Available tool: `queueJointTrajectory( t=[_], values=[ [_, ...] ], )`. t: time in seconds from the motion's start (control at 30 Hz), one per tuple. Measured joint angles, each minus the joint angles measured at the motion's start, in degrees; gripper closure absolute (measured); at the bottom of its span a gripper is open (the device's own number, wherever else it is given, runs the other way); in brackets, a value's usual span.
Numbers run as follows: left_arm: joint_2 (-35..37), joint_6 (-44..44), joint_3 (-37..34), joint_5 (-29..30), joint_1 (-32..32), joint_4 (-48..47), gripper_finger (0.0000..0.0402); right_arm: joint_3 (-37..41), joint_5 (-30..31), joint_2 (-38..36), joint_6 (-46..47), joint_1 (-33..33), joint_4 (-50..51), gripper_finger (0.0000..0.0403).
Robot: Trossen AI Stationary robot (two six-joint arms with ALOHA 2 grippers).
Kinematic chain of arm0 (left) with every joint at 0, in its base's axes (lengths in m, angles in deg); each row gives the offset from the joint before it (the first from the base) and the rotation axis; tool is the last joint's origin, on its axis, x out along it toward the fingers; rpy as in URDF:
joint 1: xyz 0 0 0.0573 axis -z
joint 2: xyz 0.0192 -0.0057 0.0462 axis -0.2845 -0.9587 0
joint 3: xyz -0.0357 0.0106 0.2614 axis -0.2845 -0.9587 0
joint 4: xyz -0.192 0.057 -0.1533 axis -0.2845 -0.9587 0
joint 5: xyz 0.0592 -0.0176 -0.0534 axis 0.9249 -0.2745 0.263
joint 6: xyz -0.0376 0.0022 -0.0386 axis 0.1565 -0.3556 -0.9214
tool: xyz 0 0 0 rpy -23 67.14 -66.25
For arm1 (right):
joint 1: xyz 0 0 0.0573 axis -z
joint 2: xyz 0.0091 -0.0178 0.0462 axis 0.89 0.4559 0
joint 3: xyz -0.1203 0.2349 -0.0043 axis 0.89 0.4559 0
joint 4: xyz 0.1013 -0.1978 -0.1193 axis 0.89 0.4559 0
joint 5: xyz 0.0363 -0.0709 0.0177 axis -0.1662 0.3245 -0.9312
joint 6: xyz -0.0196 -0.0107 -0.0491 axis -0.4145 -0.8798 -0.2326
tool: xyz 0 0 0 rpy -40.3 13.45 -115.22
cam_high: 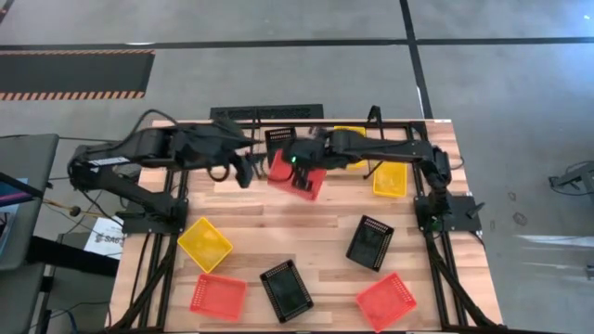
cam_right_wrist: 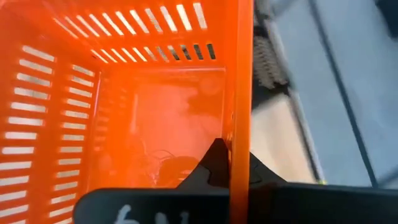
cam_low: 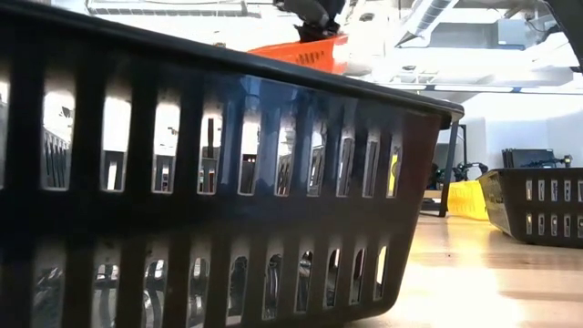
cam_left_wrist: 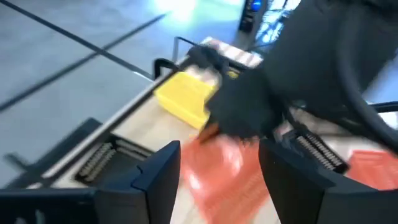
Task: Stack baskets on shelf by color
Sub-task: Put the top orange bin on the shelf
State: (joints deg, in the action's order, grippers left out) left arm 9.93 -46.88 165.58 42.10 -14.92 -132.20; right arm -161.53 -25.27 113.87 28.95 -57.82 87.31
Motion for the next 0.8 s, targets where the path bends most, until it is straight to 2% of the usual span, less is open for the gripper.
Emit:
queueJointTrajectory(
  t=[0.17,0.33,0.47,0.67,0.8],
  values=[
    [1.28,-2.8,1.34,7.78,2.92,-9.51,0.02,-0.05,1.17,-4.97,5.48,4.77,-1.07,0.0402],
    [1.55,-8.47,1.3,11.9,4.89,-18.55,0.0201,-0.09,1.98,-9.51,12.05,9.08,-2.91,0.0402],
    [1.54,-10.32,1.29,14.51,5.68,-22.01,0.0201,-0.11,3.63,-11.68,18.65,11.47,-2.92,0.0403],
    [1.52,-10.25,1.29,15.7,5.9,-22.76,0.0201,0.85,5.47,-10.89,27.74,13.36,-0.52,0.0403],
    [1.52,-10.16,1.29,15.23,5.9,-24.42,0.0201,7.09,4.84,-10.45,33.81,13.52,-1.6,0.0403]
  ],
)
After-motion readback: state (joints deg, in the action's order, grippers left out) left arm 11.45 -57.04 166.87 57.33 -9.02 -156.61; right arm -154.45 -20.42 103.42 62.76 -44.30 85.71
